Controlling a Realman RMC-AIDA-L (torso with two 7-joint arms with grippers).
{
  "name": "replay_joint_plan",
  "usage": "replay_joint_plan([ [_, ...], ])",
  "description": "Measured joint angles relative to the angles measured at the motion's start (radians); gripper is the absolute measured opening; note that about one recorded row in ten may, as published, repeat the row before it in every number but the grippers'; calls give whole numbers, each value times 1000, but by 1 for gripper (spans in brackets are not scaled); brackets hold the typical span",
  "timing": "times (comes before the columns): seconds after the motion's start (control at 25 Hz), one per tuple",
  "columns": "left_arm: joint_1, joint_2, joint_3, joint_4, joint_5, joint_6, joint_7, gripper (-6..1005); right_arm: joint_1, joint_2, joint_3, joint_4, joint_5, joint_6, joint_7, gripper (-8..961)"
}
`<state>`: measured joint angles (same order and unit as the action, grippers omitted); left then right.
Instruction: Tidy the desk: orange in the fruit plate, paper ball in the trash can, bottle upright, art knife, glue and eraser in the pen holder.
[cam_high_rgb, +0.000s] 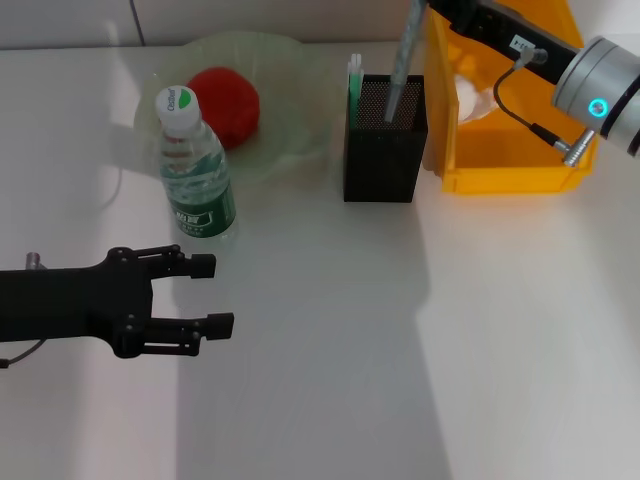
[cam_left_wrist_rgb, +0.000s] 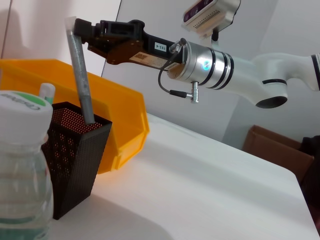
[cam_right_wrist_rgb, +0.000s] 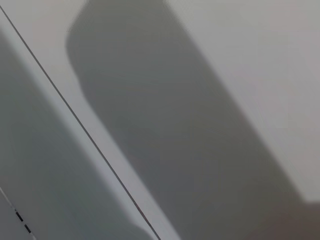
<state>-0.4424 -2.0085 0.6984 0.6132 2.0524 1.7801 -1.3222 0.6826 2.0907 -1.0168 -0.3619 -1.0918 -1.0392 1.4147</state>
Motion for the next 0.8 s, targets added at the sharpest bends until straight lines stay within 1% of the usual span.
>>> replay_joint_plan([
  [0.04,0,-1,0,0,0,0,0,847,10,0,-10,9,-3,11,-1,140],
  [0.28,3,-4,-2,0,0,-2,0,846,14,0,-50,12,-1,33,3,142],
  [0.56,5,-5,-2,5,0,5,-4,846,4,-1,-76,5,-2,-17,3,145],
  [0.64,4,-6,-1,8,-1,10,-10,846,-11,-3,-76,-1,-3,-66,6,225],
  [0.72,3,-5,-1,8,-2,13,-11,847,-18,-3,-76,-8,-2,-82,8,306],
  [0.8,3,-2,-2,8,-4,21,-13,847,-46,-4,-76,-36,-1,-128,18,402],
])
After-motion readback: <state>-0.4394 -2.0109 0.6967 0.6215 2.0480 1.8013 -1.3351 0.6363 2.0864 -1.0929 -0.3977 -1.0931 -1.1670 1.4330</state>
